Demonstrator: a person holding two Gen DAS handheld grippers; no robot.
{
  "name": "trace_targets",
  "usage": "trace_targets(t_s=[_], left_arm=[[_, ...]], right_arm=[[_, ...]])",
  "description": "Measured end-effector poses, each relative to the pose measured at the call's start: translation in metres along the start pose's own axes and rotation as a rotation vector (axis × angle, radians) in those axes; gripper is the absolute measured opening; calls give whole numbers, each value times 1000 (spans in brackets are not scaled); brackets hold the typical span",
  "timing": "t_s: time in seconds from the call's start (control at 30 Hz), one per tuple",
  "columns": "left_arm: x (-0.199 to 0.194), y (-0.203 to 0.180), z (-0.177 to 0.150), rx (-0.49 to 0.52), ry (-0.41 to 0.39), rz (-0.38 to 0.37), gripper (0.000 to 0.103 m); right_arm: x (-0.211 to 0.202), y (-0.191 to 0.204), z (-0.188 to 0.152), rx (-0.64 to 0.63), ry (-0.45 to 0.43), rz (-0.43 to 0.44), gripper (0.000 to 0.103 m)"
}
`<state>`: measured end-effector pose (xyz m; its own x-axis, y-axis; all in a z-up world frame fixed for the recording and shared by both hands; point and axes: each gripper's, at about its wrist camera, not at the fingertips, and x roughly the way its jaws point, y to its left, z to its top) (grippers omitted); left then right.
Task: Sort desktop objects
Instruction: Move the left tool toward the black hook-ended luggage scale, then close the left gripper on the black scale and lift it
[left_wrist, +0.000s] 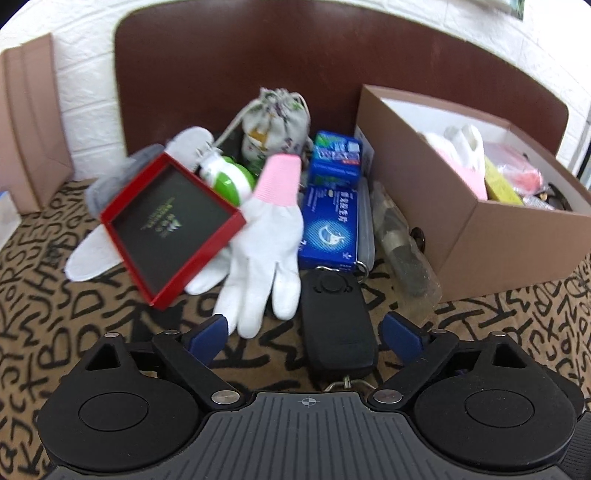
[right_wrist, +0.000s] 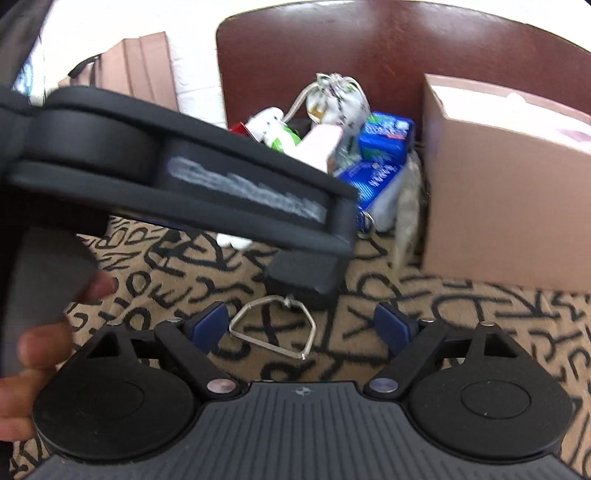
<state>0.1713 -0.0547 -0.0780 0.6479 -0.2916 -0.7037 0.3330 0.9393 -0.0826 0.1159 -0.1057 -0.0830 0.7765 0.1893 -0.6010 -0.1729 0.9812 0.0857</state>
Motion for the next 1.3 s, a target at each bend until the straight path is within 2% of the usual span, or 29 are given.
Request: trace_targets(t_s=[0.07, 0.13, 0.23, 0.3, 0.33, 0.37, 0.4, 0.43, 0.7, 0.77, 0.8, 1.0, 1.07, 1.13, 1.3], left_arm=[[8, 1, 3, 7, 23, -8, 95], [15, 0, 7, 28, 53, -37, 95], [26, -3, 9, 67, 85, -21, 93], [32, -1, 9, 50, 102, -46, 86], [32, 0, 9, 38, 103, -60, 80], [31, 0, 8, 29, 100, -69, 76], [30, 1, 8, 23, 98, -79, 72], [29, 0, 8, 15, 100, -90, 68], [-1, -2, -2, -24, 127, -121, 57], [-15, -1, -9, -28, 124, -122, 50], [-23, 0, -12, -29, 121, -127, 58], [-61, -6, -39, -56, 167, -199, 63], [-71, -10, -50, -65, 187, -217, 70], [-78, -16, -58, -71, 208, -230, 81], [-81, -37, -70, -37, 231, -235, 82]], right_arm=[[5, -2, 3, 0, 7, 7, 81], [9, -6, 6, 17, 9, 20, 81], [13, -6, 9, 3, 9, 20, 80], [17, -6, 9, -18, 11, 11, 78], [18, -5, 10, -27, 13, 5, 72], [18, -5, 10, -34, 12, -1, 62], [18, -5, 10, -38, 12, -1, 60], [17, -6, 10, -30, 14, 4, 59], [-3, -6, 0, -48, 39, 33, 58], [-12, -5, -6, -52, 47, 38, 57], [-17, -5, -9, -51, 53, 40, 57], [-59, -4, -38, -75, 77, 57, 57], [-74, -2, -50, -96, 81, 60, 57], [-85, -2, -57, -98, 88, 59, 57], [-106, 1, -70, -117, 98, 75, 57]])
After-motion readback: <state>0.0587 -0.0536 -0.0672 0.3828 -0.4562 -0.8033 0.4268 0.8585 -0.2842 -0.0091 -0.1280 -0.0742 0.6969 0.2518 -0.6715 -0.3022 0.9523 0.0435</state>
